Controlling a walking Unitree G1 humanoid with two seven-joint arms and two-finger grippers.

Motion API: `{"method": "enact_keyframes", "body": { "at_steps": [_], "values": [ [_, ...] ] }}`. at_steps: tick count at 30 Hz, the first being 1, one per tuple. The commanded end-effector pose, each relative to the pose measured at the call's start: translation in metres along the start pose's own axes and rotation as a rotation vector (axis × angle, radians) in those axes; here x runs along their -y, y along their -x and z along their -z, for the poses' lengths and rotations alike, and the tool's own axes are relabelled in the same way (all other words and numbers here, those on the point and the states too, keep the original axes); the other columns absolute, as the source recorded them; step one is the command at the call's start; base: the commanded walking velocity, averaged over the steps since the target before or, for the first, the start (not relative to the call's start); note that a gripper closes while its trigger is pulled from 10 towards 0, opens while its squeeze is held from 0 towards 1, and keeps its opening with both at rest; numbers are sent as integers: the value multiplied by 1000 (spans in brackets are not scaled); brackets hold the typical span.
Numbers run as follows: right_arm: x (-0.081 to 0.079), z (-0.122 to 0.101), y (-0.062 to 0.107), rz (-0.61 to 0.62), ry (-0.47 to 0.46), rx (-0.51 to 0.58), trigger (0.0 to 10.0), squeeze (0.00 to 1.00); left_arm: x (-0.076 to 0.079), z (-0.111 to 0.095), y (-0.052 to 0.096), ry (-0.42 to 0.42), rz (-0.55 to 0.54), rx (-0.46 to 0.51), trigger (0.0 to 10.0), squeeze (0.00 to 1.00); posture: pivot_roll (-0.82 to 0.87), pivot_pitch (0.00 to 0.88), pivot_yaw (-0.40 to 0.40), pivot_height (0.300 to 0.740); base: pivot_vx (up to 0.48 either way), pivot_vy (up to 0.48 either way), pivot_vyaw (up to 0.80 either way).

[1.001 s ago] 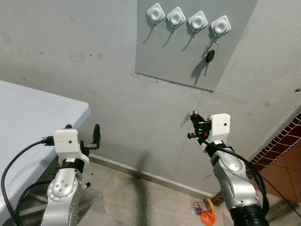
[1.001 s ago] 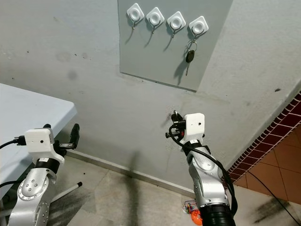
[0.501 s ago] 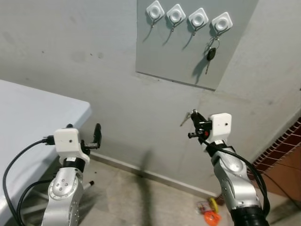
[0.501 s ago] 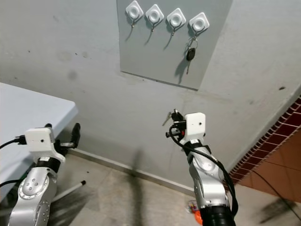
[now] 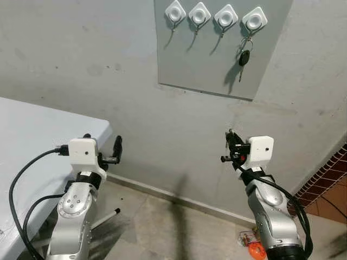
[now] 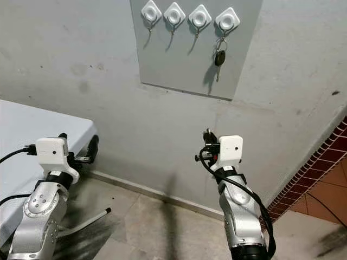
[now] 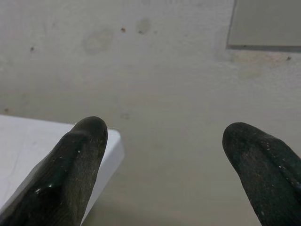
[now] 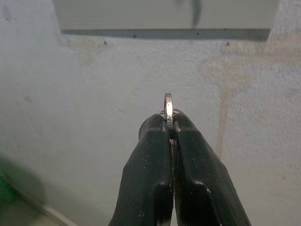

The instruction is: Hang keys on a hook

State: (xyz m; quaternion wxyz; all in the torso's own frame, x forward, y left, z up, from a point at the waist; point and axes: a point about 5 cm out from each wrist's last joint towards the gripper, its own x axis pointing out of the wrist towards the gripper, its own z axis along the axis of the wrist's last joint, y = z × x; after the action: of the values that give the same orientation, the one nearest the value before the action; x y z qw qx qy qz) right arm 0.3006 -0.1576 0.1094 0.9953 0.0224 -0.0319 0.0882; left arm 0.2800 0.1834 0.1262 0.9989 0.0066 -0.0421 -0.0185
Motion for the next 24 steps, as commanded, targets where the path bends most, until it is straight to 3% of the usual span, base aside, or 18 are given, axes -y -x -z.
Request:
{"method": "enact_keyframes", "body": {
  "at_steps": [1, 16, 24],
  "values": [
    [-1, -7, 0, 1, 1, 34, 10000, 0, -2, 4, -1, -1, 0, -25, 10000, 0, -63, 67, 49, 740, 0, 0, 0],
    [-6, -11, -7, -27, 0, 47, 10000, 0, -2, 6, -1, 39, -9, -36, 10000, 0, -49, 59, 34, 740, 0, 0, 0],
    [-17, -24, -6, -110, 20, 93, 10000, 0, 0, 5, 15, 38, -30, -6, 10000, 0, -23, 54, -1, 740, 0, 0, 0]
  ]
}}
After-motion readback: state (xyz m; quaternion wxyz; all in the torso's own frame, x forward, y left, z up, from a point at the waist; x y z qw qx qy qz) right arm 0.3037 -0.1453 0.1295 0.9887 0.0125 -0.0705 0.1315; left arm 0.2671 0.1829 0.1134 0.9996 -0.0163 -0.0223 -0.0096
